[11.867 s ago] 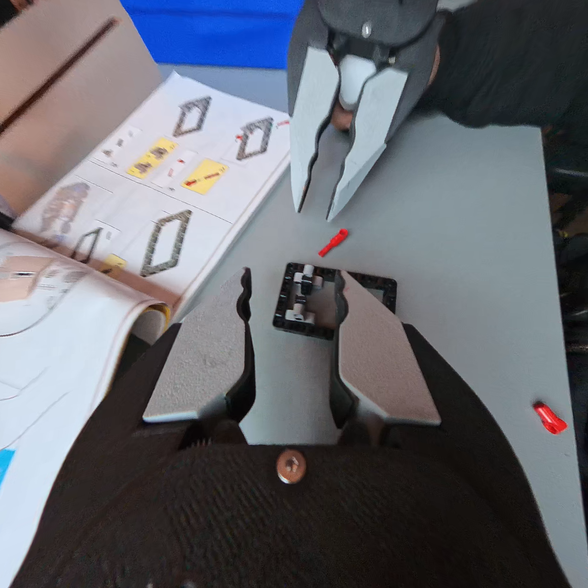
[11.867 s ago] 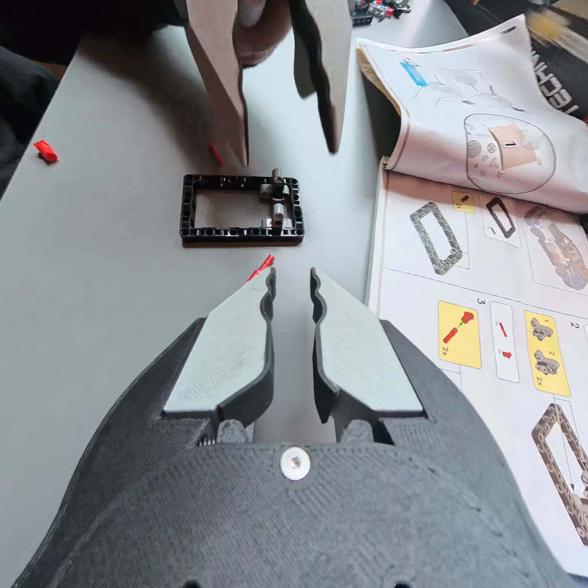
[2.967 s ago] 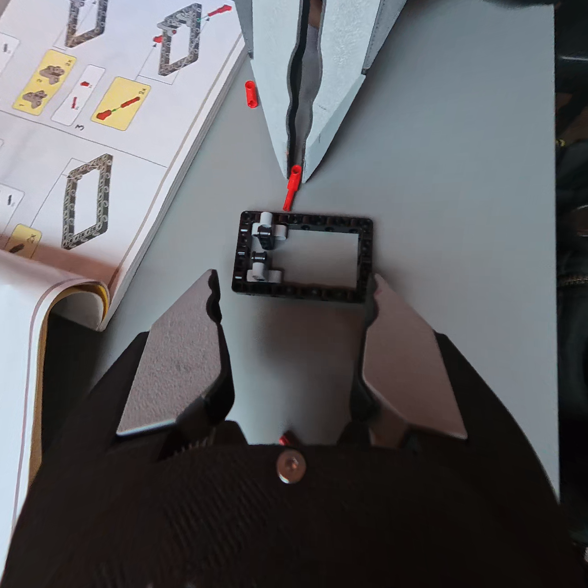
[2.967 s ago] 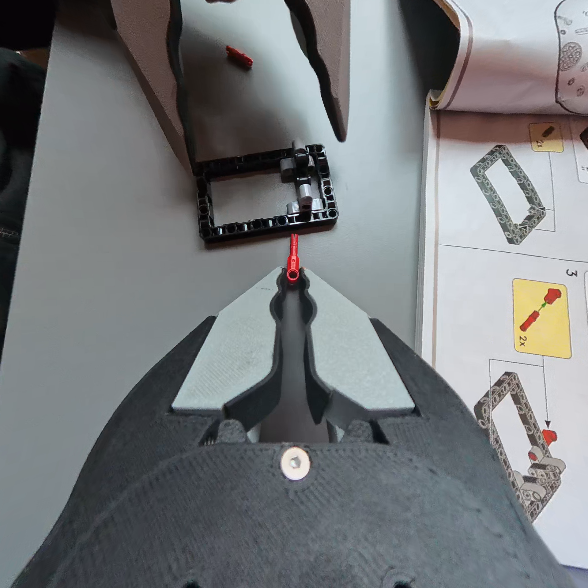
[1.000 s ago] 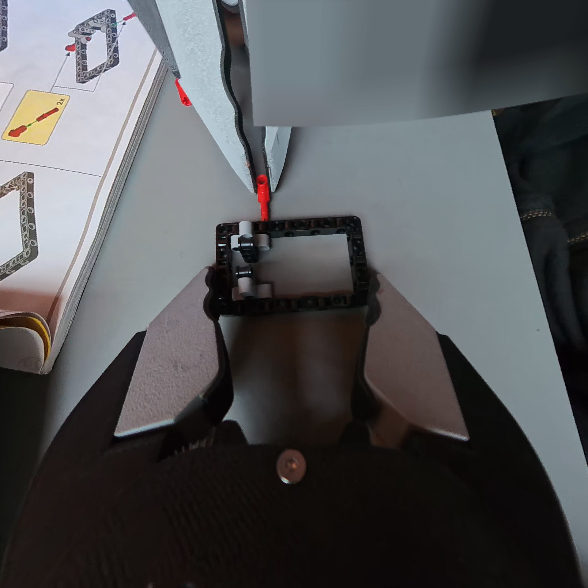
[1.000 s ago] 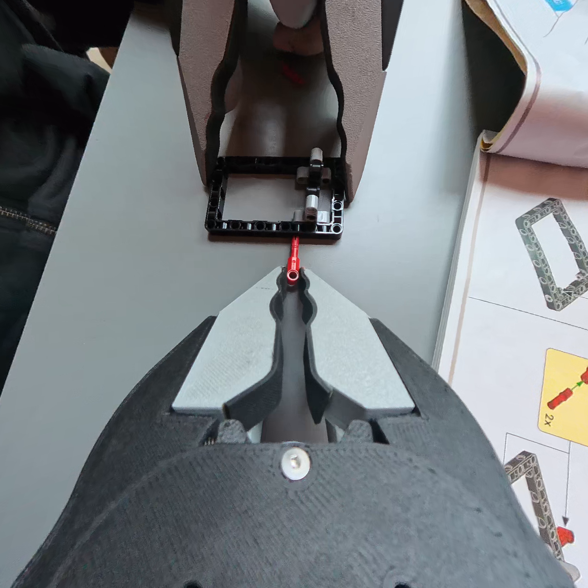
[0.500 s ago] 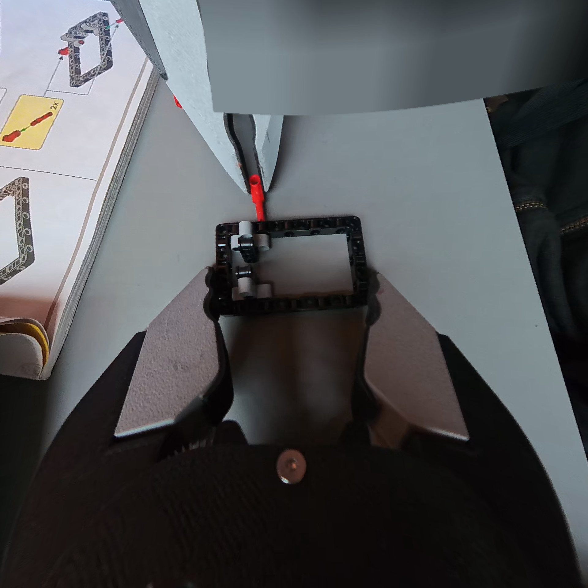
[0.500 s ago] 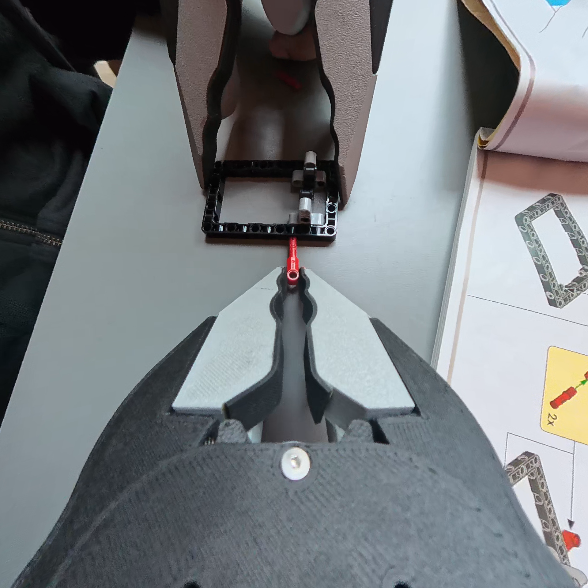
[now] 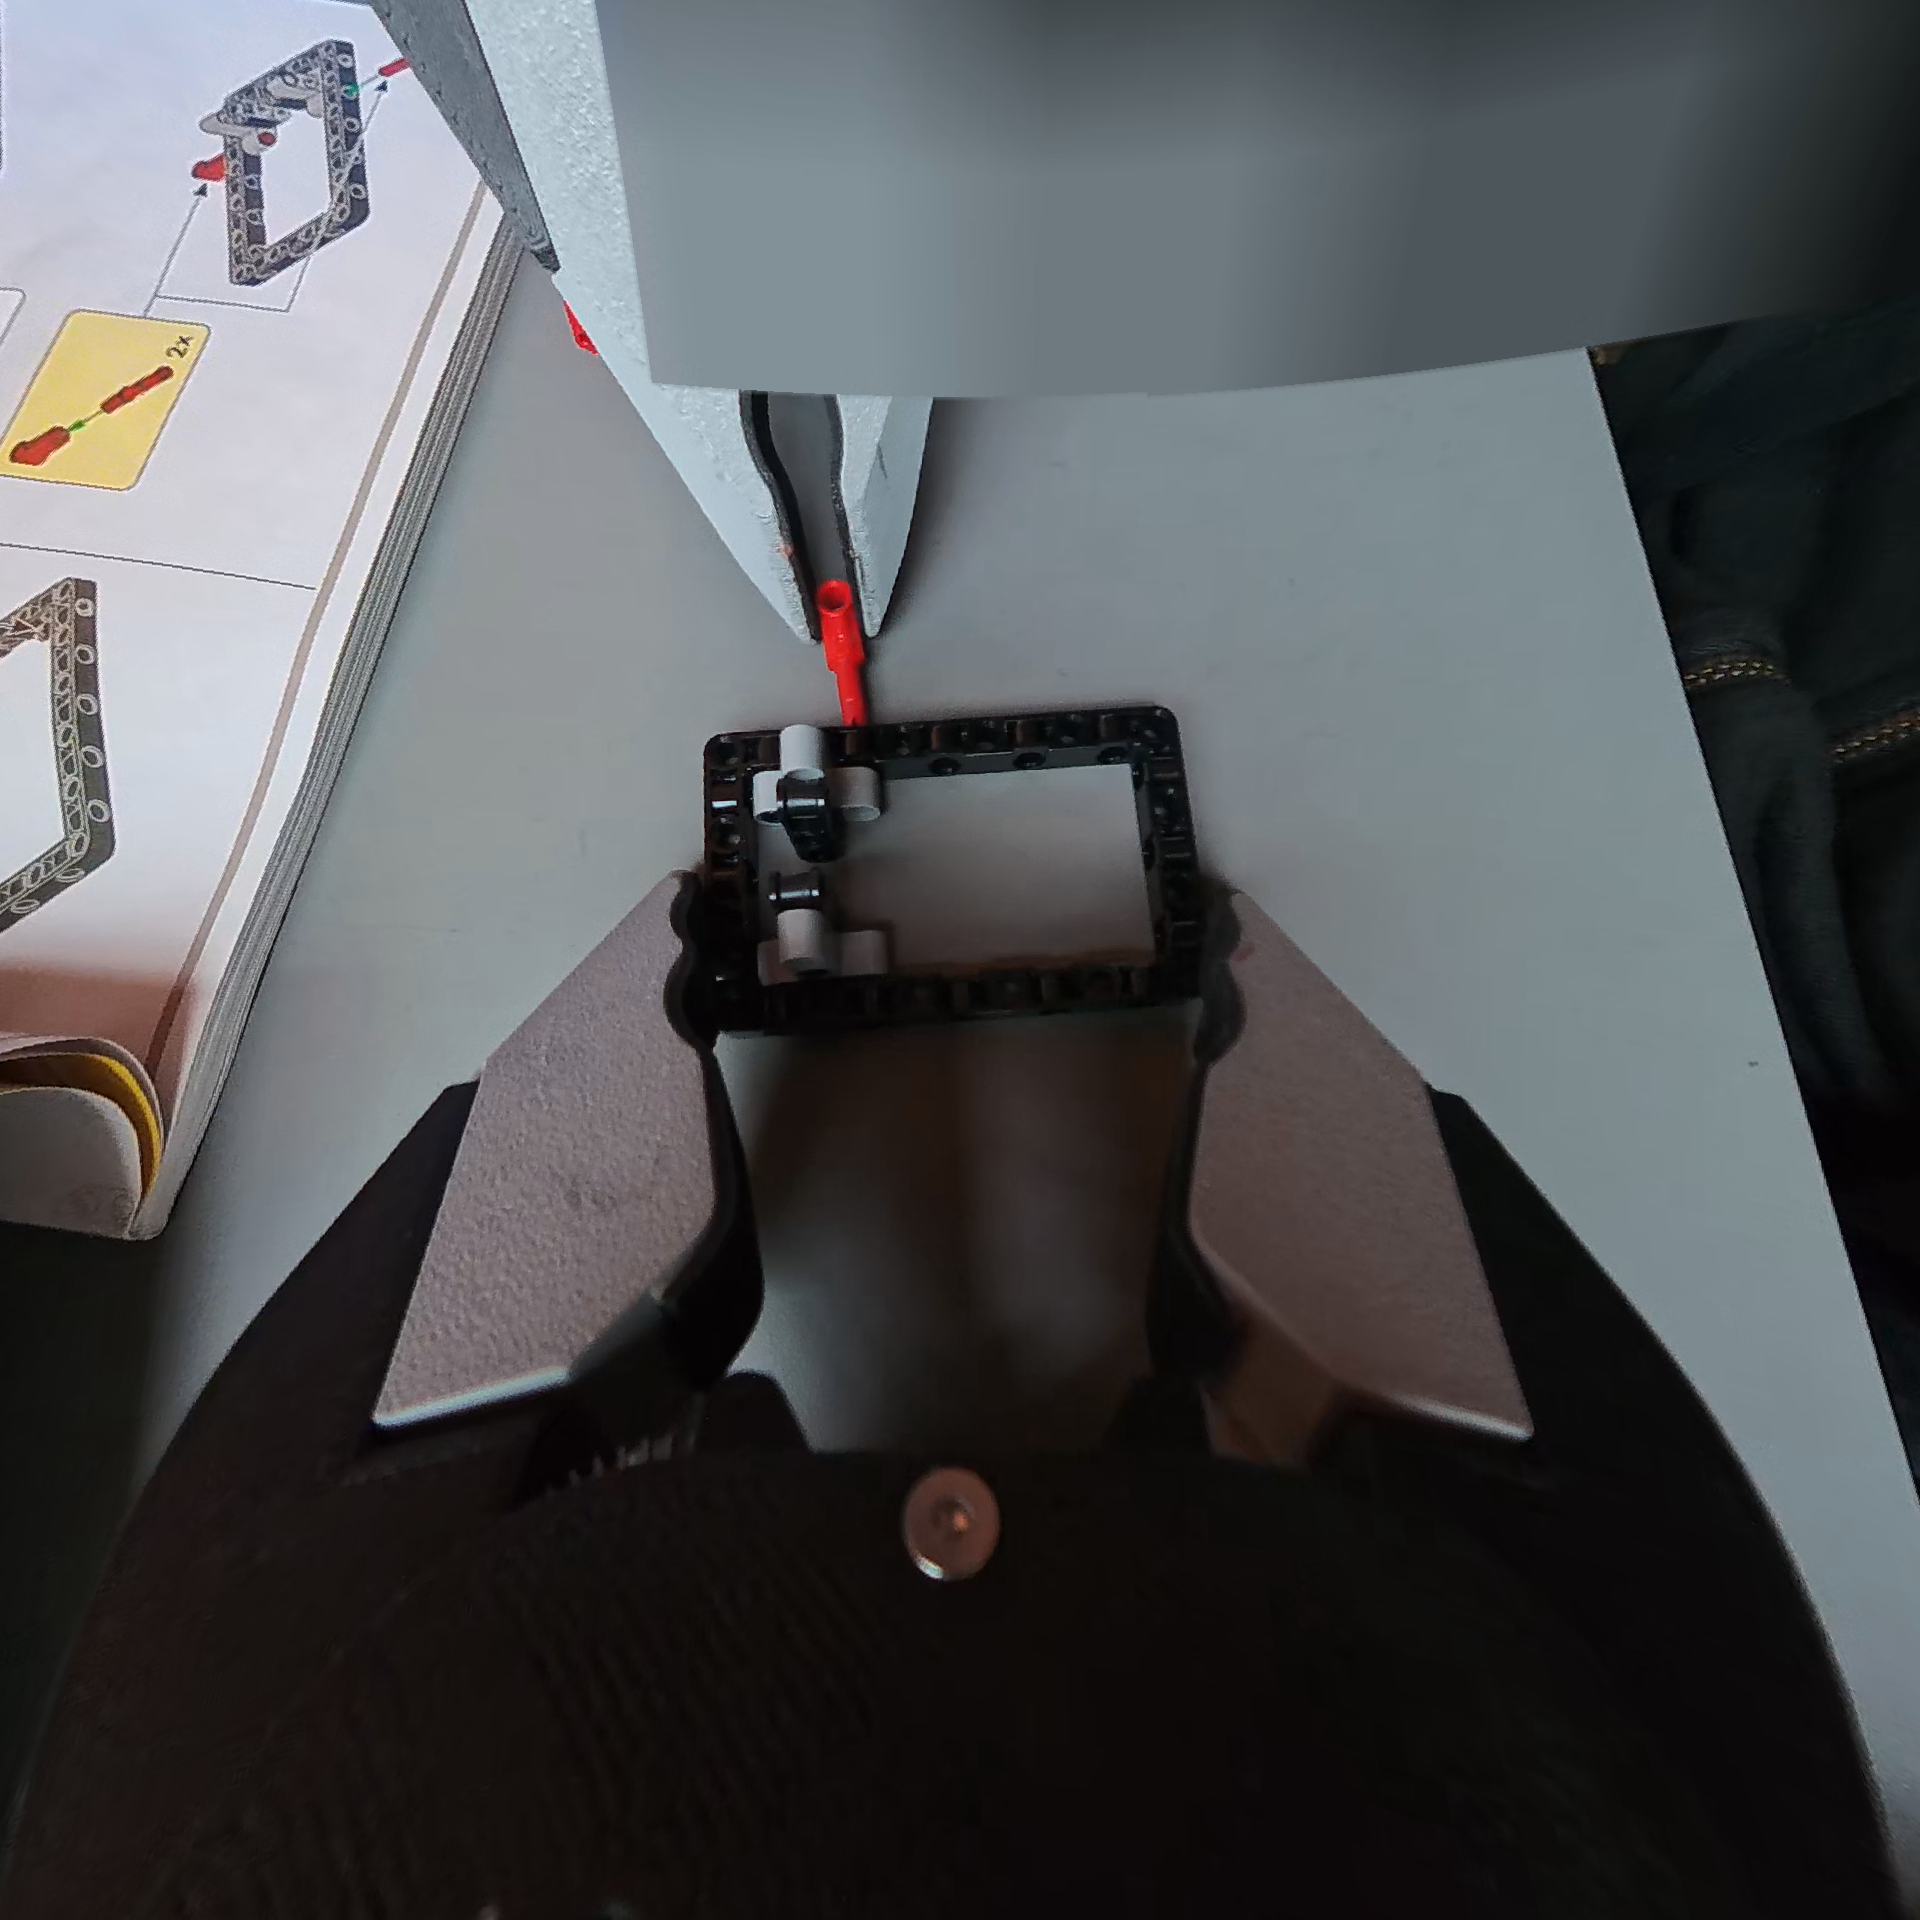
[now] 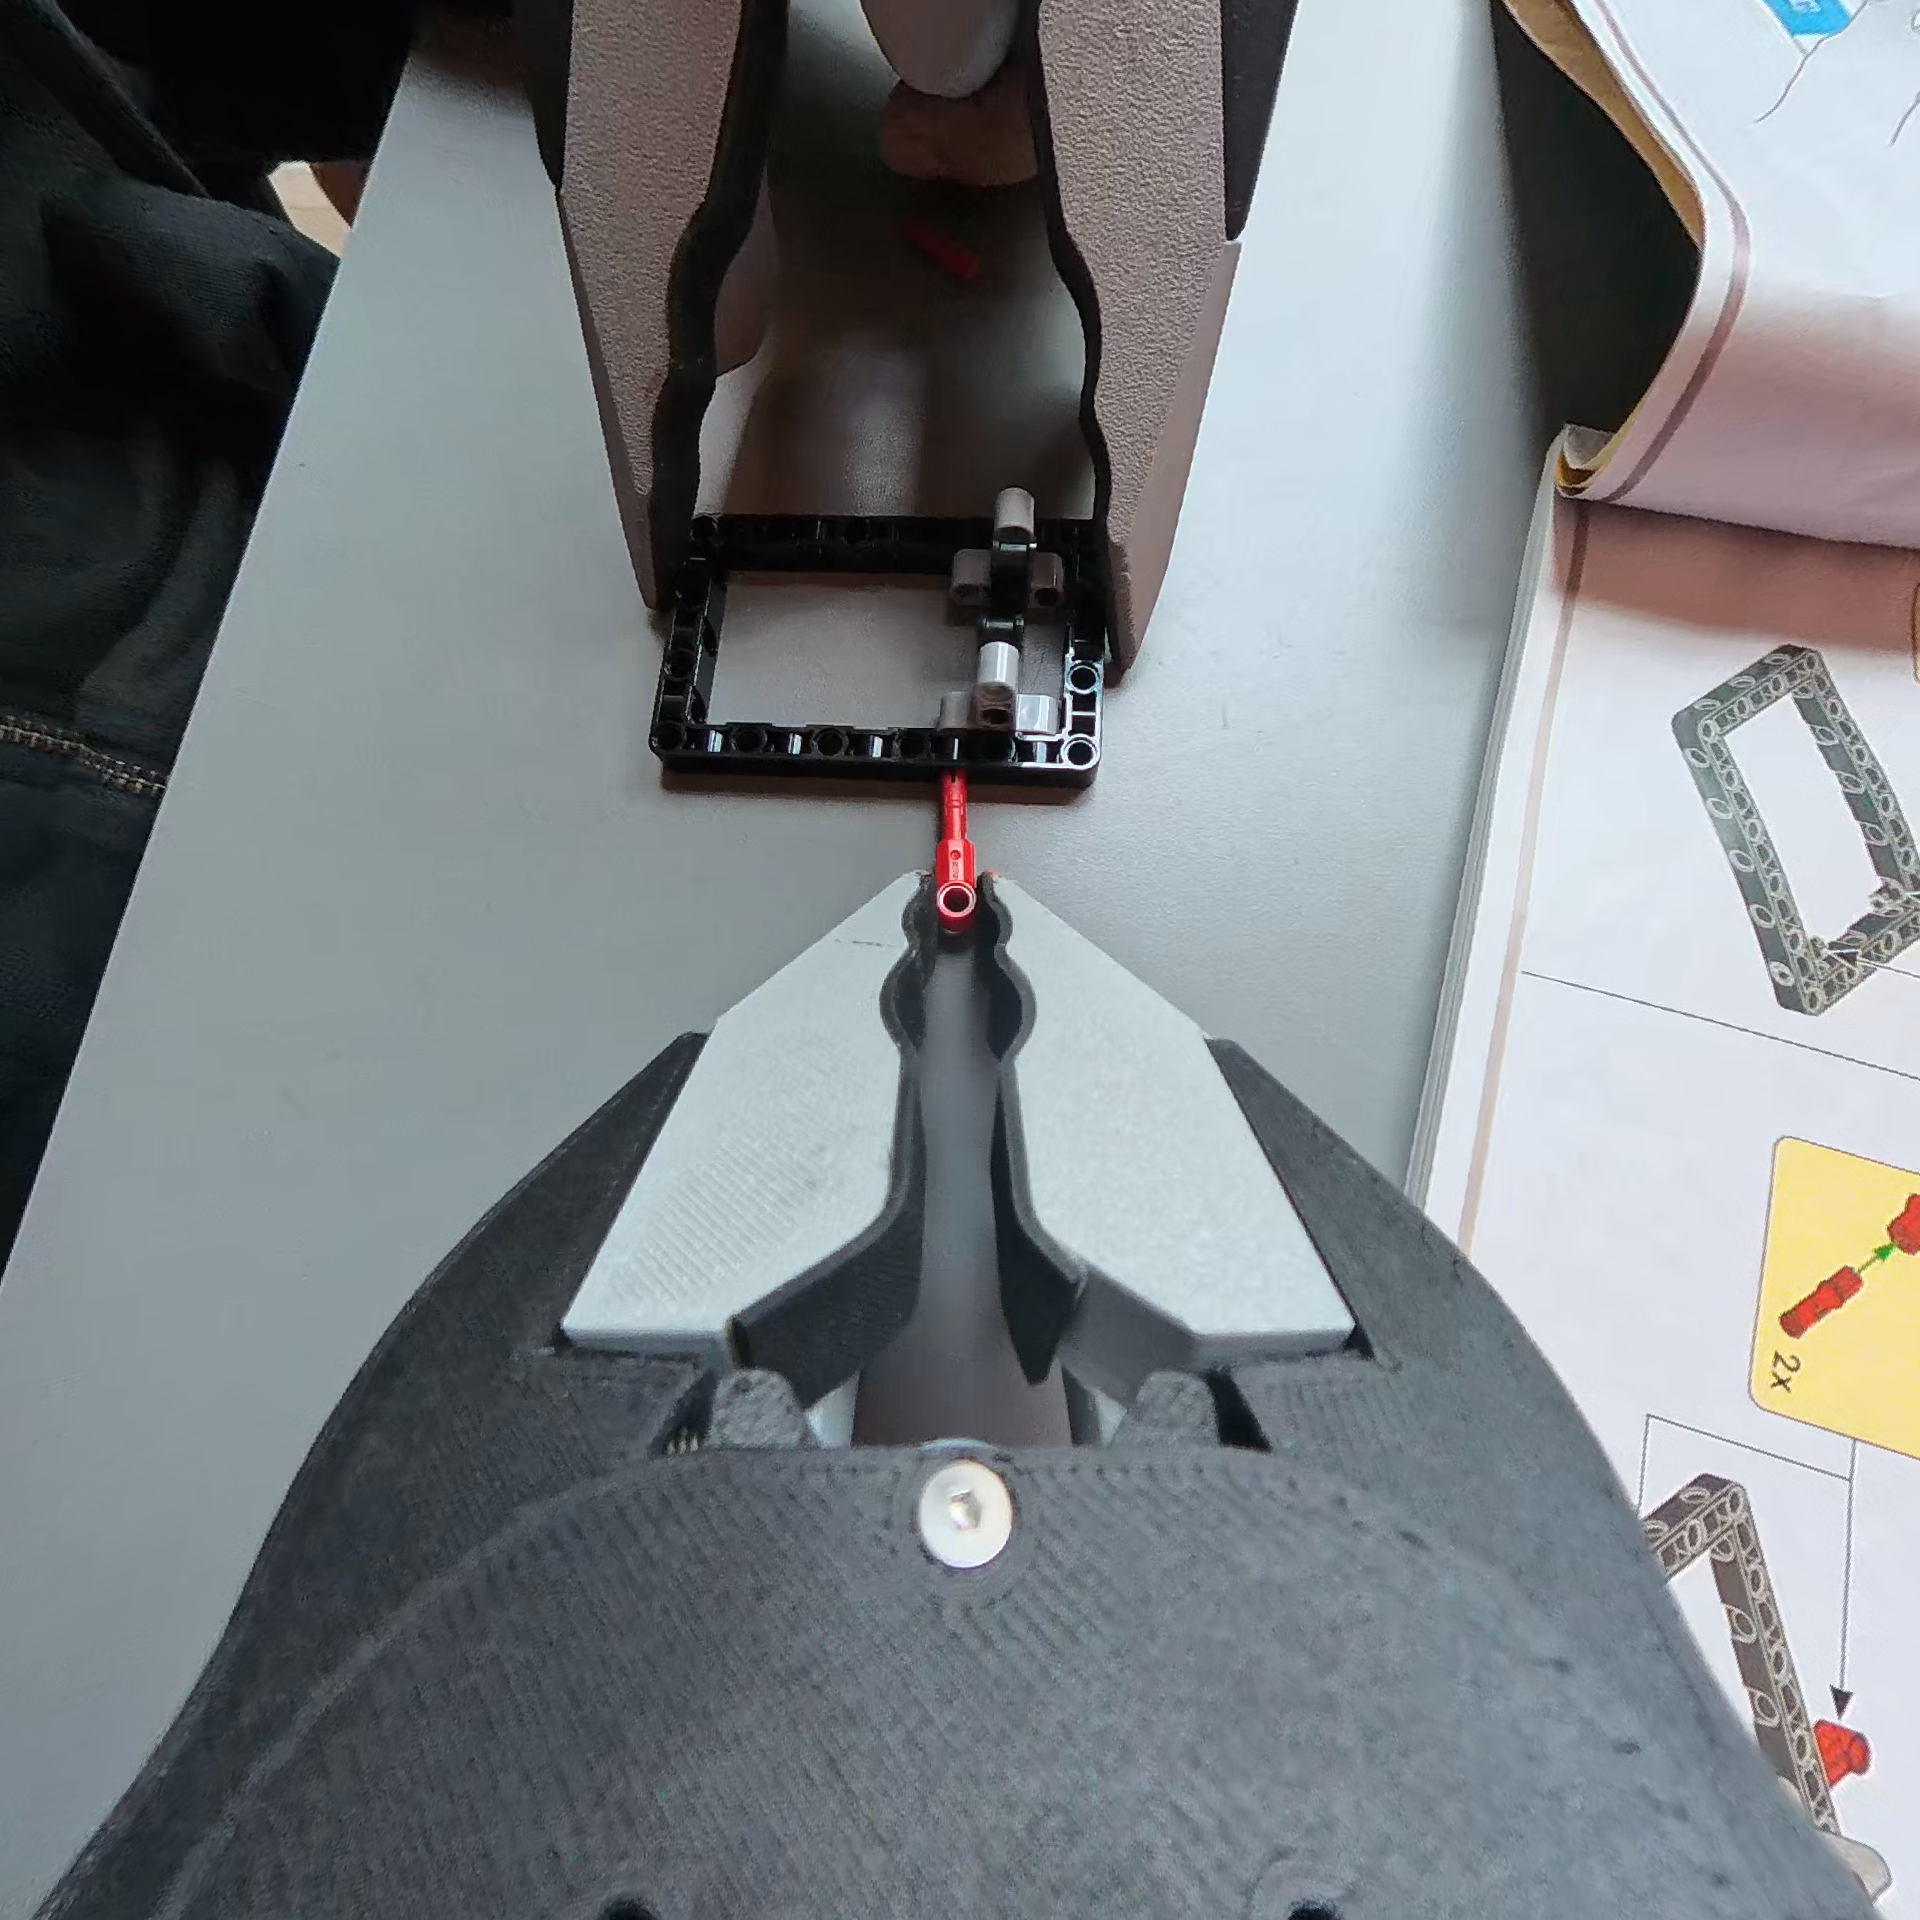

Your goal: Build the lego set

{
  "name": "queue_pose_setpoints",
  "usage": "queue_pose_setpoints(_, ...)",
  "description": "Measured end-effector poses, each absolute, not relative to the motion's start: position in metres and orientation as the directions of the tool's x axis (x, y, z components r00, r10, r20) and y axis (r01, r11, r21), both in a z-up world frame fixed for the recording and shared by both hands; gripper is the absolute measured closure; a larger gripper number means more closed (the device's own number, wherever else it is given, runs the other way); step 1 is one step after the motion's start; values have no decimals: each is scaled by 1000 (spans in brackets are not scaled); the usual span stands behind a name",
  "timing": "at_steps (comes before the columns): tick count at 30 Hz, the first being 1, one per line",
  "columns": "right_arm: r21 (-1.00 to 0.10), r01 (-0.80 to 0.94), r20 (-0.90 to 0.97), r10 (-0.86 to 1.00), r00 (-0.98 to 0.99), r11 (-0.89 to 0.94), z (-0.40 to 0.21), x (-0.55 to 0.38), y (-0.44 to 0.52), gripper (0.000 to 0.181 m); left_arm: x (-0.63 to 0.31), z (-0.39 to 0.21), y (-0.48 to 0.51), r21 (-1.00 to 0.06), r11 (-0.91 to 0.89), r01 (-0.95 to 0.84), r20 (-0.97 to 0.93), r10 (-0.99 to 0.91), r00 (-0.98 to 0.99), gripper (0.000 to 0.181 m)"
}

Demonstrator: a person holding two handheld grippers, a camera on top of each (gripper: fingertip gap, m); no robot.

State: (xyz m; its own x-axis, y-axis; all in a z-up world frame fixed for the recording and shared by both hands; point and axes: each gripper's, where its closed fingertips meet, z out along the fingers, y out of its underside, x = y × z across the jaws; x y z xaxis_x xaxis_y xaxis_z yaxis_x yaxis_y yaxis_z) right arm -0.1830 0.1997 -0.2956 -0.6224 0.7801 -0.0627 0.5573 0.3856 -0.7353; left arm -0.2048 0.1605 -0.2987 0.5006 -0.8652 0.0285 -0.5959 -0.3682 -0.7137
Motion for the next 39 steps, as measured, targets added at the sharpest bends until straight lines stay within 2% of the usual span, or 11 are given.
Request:
queue_pose_setpoints(5,-733,556,-29,799,-601,391,-296,-187,203,177,-205,-299,160,-714,-368,-596,28,-865,501,88)
queue_pose_setpoints(17,-727,620,-129,828,-546,296,-294,-186,200,177,-205,-298,160,-714,-369,-595,28,-864,502,88)
queue_pose_setpoints(24,-735,601,-125,809,-575,314,-291,-182,182,178,-204,-299,160,-715,-379,-588,31,-856,516,88)
queue_pose_setpoints(28,-747,535,39,830,-557,394,-290,-195,184,181,-200,-299,159,-715,-376,-589,37,-862,506,88)
queue_pose_setpoints(31,-752,578,-75,829,-553,317,-289,-190,184,181,-199,-299,159,-716,-378,-588,35,-860,510,88)
queue_pose_setpoints(35,-730,637,-97,885,-456,248,-292,-189,204,181,-200,-299,160,-716,-381,-585,37,-858,513,88)
queue_pose_setpoints(39,-746,645,-196,870,-452,167,-287,-179,186,156,-200,-299,160,-715,-382,-585,34,-856,517,88)
